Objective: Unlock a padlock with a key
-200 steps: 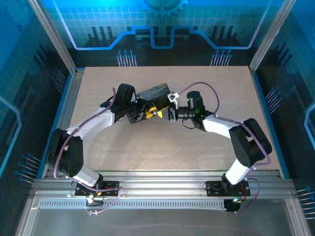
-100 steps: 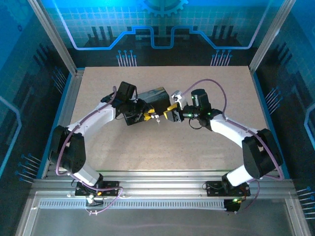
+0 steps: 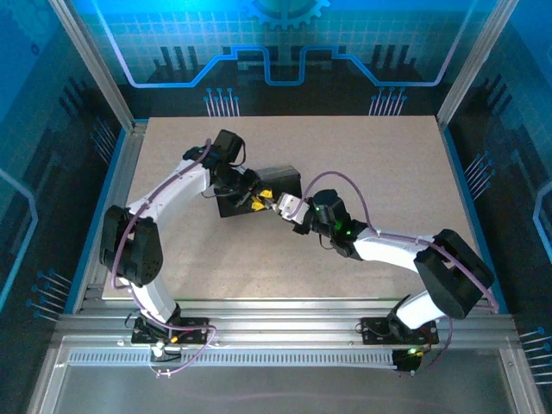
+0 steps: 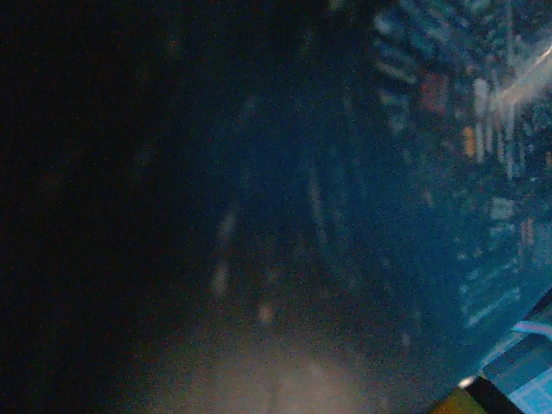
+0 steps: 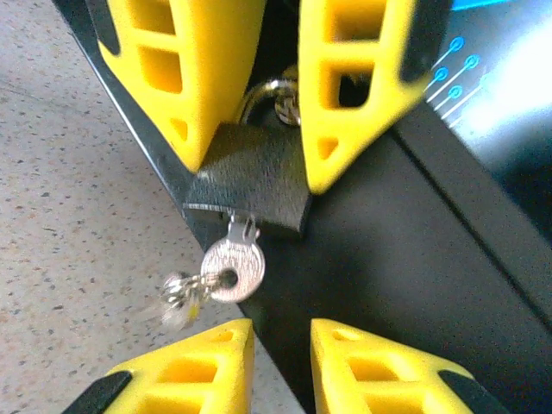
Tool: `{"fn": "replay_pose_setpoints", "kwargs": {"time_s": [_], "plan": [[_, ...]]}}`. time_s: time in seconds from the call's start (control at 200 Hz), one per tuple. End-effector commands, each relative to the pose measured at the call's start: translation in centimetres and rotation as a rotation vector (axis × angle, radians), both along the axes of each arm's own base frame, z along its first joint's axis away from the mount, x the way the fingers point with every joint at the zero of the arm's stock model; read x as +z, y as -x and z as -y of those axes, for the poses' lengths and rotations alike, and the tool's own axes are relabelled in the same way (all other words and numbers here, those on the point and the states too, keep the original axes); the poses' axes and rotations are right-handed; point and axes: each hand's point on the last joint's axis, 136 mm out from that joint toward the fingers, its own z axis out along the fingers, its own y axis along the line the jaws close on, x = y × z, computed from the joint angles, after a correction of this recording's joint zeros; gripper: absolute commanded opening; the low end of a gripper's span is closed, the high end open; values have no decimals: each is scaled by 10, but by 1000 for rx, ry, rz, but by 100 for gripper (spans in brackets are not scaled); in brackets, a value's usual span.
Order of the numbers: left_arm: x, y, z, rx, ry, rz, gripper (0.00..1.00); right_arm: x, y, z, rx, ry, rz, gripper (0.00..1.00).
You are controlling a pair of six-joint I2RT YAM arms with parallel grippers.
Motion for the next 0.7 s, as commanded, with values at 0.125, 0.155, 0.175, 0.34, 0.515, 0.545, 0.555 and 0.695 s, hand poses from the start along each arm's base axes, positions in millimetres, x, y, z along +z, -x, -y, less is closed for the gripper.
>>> {"fn": "replay_pose_setpoints", "kwargs": {"time_s": [0.125, 0.155, 0.175, 0.34, 0.515, 0.545, 0.555, 0.695], "plan": [[16, 8, 6, -73, 53, -28, 0, 25, 3, -10, 28, 49, 194, 22], [16, 7, 5, -70, 53, -29, 0, 25, 5, -11, 32, 48, 193, 22], [17, 7, 5, -68, 54, -26, 0, 26, 5, -11, 32, 45, 197, 22], [17, 5, 6, -64, 64, -27, 0, 33, 10, -19, 42, 50, 243, 23], [20, 3, 8, -44, 99, -30, 0, 38, 17, -26, 61, 54, 286, 24], [20, 3, 7, -36, 108, -31, 0, 37, 18, -27, 62, 56, 287, 24], [20, 3, 7, -35, 110, -32, 0, 36, 18, -27, 62, 56, 288, 24], [21, 3, 5, -13, 127, -37, 0, 32, 24, -31, 83, 59, 288, 24]]}}
